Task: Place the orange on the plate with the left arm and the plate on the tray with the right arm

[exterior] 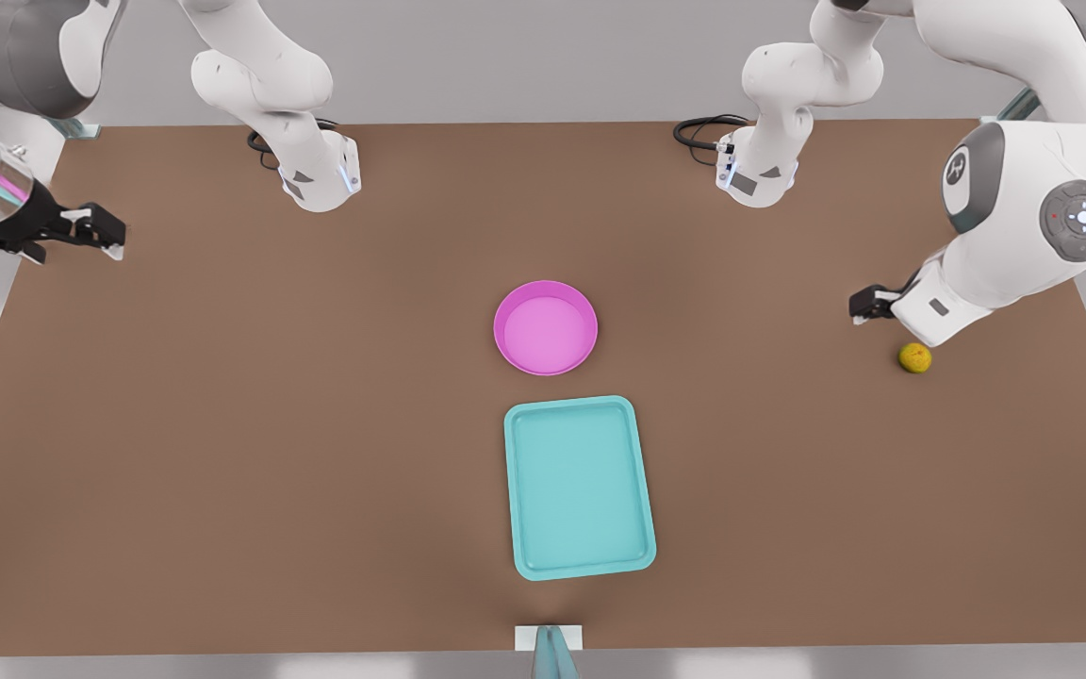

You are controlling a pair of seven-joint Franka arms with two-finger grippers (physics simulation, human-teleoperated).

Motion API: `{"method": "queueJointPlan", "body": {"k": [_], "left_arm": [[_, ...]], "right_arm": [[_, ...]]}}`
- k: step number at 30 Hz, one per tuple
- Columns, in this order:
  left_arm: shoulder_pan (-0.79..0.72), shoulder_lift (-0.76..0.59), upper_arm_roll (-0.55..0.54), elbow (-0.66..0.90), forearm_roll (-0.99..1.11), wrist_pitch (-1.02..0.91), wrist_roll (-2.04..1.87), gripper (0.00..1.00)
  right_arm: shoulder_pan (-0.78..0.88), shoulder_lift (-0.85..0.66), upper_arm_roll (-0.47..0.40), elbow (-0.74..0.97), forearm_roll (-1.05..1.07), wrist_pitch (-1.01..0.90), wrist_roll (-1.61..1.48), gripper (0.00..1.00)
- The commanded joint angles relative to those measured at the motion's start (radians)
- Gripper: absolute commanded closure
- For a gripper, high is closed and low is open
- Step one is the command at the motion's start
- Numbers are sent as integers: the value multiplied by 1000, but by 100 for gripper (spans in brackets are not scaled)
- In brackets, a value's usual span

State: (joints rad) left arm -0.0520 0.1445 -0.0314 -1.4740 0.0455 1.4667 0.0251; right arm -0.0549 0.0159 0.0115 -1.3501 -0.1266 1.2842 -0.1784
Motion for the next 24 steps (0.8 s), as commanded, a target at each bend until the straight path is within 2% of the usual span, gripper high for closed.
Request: {"method": "queueJointPlan", "body": {"k": [1,3,4,6,8,14,20,24], "left_arm": [[0,0,2,0,1,23,7,0],[0,49,27,-5,4,-6,-7,0],[0,109,102,-43,10,-17,-11,0],[32,142,246,-209,8,228,186,0],[147,237,255,-242,8,380,326,0],[167,264,301,-520,14,825,357,0],[199,307,317,-522,16,866,358,0],[201,337,317,-535,16,807,355,0]], "right_arm": [[47,1,-1,0,-2,32,-64,0],[47,2,-1,0,-2,32,-64,0],[47,13,-1,0,-1,32,-64,0],[47,85,-1,2,-2,34,-64,0],[47,121,-1,2,2,41,-62,0],[49,113,-1,3,8,40,-61,0],[49,116,1,2,8,40,-59,0],[56,119,1,0,10,40,-59,0]]}}
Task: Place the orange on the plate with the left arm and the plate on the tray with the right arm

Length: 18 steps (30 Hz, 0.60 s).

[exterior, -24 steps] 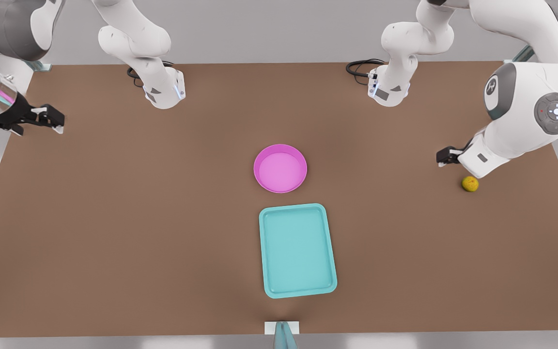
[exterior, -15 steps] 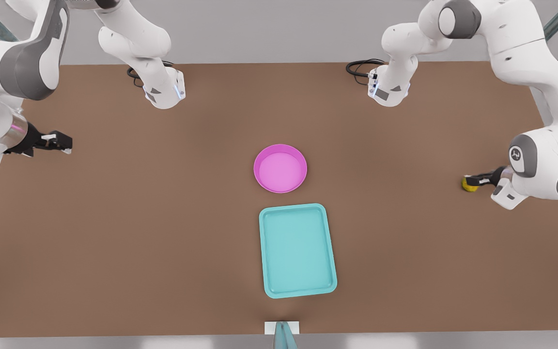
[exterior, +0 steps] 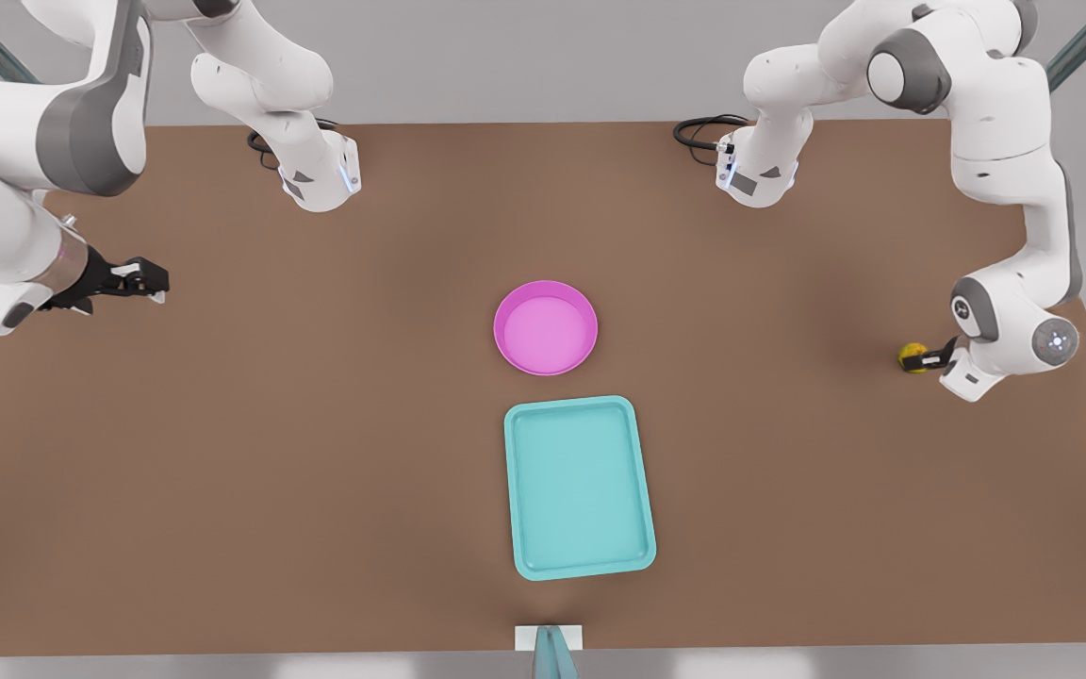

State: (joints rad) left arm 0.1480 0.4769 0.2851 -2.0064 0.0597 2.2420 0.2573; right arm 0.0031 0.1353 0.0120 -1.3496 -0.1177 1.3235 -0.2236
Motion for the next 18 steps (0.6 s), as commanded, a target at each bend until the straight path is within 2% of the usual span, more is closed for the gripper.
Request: {"method": "queueJointPlan", "body": {"k": [1,18], "left_arm": [[1,5,0,-9,2,31,122,0],[35,89,-3,-17,0,50,114,0]], "right_arm": [[-2,0,0,0,1,0,-14,0],[-2,9,0,-10,3,-1,-14,0]]}}
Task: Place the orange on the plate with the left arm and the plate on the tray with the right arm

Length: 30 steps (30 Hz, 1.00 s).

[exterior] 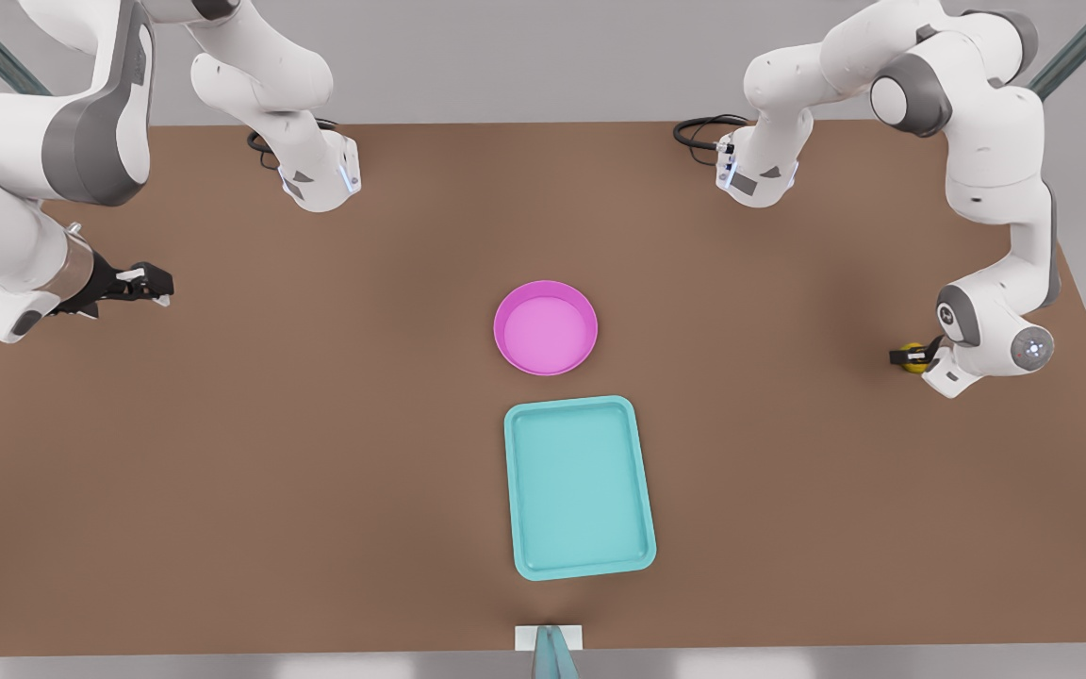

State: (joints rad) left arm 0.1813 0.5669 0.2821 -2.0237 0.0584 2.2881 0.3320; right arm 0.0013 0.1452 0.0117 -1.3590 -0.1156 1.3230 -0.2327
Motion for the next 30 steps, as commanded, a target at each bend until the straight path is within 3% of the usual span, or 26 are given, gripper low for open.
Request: {"method": "queueJointPlan", "body": {"k": [1,5,7,9,13,17,19,21,23,25,27,30], "left_arm": [[1,5,0,0,1,4,39,0],[1,16,-1,0,0,13,38,10],[7,18,-3,2,0,14,38,25],[7,18,-3,2,0,13,38,33],[7,-1,-4,5,0,-1,36,39],[4,-61,-56,8,0,-65,-42,39],[-123,-179,-136,8,-8,-203,-281,39],[-400,-188,-202,123,-14,-357,-602,37],[-692,-58,-218,348,-66,-403,-939,37],[-888,136,-239,617,-154,-423,-1241,37],[-980,254,-239,769,-198,-411,-1370,37],[-1013,260,-276,761,-224,-421,-1413,37]], "right_arm": [[0,-1,1,0,1,-1,-5,0],[0,4,-1,0,2,-1,-5,0],[-3,4,-1,0,2,-1,-5,0],[-3,4,1,0,2,-1,-5,0],[-3,5,1,0,2,-1,-5,0],[-3,5,1,0,2,-1,-5,0],[-3,8,-1,0,2,2,-7,0],[-4,17,-2,0,2,2,-7,0],[-4,19,-4,-5,2,4,-7,0],[-4,20,-4,-11,2,7,-7,0],[-4,20,-4,-12,2,10,-7,0],[-4,20,-6,-19,2,12,-7,0]]}}
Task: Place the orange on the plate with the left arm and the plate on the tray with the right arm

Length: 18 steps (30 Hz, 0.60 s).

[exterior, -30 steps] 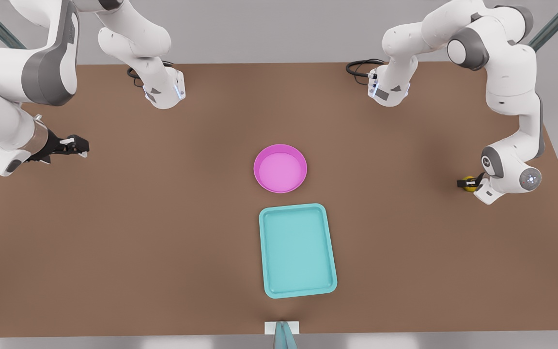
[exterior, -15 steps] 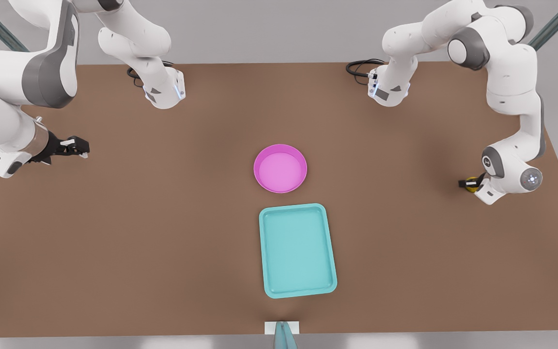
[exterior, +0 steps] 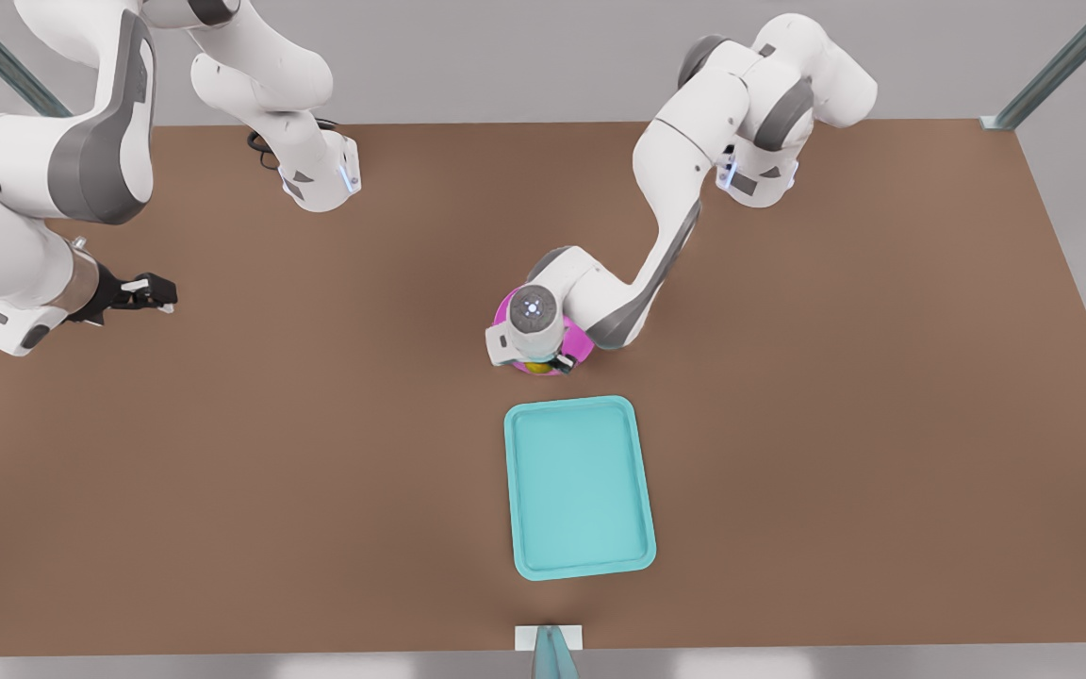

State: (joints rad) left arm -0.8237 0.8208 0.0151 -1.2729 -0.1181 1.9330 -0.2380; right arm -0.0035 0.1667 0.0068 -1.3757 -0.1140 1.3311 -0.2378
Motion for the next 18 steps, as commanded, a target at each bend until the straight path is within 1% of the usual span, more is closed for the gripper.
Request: {"method": "queueJointPlan", "body": {"k": [1,3,4,5,6,9,10,11,12,13,14,15,16,17,18], "left_arm": [[-8,6,-10,-19,-48,-89,-842,37],[-9,8,-21,-25,-48,-201,-842,37],[-22,14,-24,-34,-48,-210,-842,37],[-23,20,-24,-37,-46,-210,-840,5],[-28,24,-24,-37,-46,-209,-843,0],[-23,9,-23,-36,-41,-238,-840,0],[-11,-63,12,-14,-45,-333,-824,0],[88,-149,78,94,-100,-513,-723,0],[253,-164,80,345,-98,-729,-656,0],[372,-207,82,399,-98,-761,-546,0],[429,-233,109,403,-72,-755,-388,0],[446,-256,178,419,-64,-756,-316,0],[448,-265,235,429,-43,-759,-201,0],[448,-298,230,403,31,-752,-66,0],[563,-449,65,152,55,-596,-38,0]], "right_arm": [[-1,-1,-1,-3,1,3,-2,0],[-1,-1,-1,-8,1,4,-2,0],[-1,0,-1,-9,1,5,-2,0],[0,0,-1,-9,1,5,-2,0],[-1,0,-1,-9,1,5,-2,0],[2,7,-1,-26,1,13,0,0],[8,7,1,-39,17,13,0,0],[29,19,-1,-71,91,17,0,0],[59,37,-1,-114,148,51,11,0],[103,51,-1,-158,234,82,63,0],[163,60,-1,-195,258,154,110,0],[233,92,1,-197,263,192,152,0],[266,100,1,-227,290,252,153,0],[275,68,1,-328,339,367,152,0],[284,25,5,-462,385,513,152,0]]}}
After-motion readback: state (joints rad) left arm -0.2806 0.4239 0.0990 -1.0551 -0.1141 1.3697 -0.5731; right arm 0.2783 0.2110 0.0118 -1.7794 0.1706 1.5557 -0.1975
